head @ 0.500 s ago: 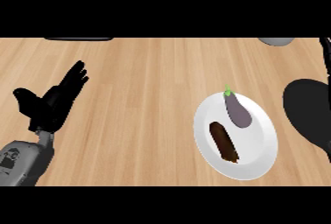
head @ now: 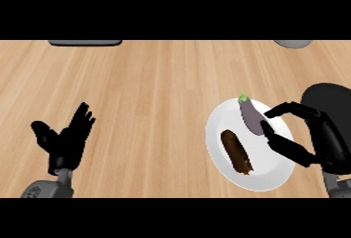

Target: Pick the sweet potato from the plate and place it in the pan

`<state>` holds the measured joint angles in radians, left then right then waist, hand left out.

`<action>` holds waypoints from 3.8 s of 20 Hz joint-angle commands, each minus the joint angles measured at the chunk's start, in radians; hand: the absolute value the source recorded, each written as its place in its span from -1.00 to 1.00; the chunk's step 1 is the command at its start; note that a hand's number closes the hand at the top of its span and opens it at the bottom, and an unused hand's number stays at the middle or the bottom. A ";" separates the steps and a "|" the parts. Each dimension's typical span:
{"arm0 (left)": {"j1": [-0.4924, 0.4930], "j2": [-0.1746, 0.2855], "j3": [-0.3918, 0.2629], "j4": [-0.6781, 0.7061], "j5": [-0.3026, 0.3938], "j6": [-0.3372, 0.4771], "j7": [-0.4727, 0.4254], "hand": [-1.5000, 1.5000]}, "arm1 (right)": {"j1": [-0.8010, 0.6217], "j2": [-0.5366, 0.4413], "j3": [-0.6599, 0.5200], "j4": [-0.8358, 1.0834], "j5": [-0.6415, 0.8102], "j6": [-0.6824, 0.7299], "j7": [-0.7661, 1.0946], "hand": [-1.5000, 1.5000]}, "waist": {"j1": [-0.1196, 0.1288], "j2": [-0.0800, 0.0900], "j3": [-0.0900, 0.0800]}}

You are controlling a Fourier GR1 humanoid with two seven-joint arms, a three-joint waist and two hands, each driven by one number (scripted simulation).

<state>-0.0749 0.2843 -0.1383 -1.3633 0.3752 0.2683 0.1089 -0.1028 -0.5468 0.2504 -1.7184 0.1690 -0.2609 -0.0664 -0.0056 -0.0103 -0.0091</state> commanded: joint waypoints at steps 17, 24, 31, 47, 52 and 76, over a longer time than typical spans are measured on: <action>0.127 -0.072 -0.011 -0.074 -0.005 0.051 -0.033 0.00 | 0.366 0.464 0.306 -0.191 1.380 -0.166 0.485 -1.00 | -0.006 0.007 0.004; 0.114 -0.084 -0.015 -0.061 -0.006 0.041 -0.042 0.00 | 0.230 0.544 0.253 -0.079 1.546 0.339 0.705 -1.00 | 0.016 0.018 0.002; 0.111 -0.059 0.001 -0.062 -0.005 0.022 -0.009 0.00 | -0.081 0.546 0.313 0.033 1.446 0.694 0.947 -1.00 | 0.028 0.014 0.009; 0.111 -0.145 -0.008 0.005 -0.053 0.033 -0.082 0.00 | -0.159 0.546 0.278 0.150 1.213 0.911 1.078 -1.00 | 0.011 0.012 0.009; 0.133 -0.132 -0.010 -0.087 -0.086 0.068 0.000 0.00 | -0.087 0.546 0.233 0.127 1.278 0.790 0.944 -1.00 | 0.008 0.010 0.009; 0.142 -0.177 0.030 -0.069 -0.107 0.016 -0.017 0.00 | -0.046 0.452 0.206 0.207 1.290 0.586 0.700 1.00 | 0.005 0.010 0.009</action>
<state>0.0480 0.1390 -0.0926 -1.4695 0.2814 0.2749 0.0918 -0.2153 -0.0906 0.4608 -1.5224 1.4799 0.3753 0.6632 0.0060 -0.0189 -0.0027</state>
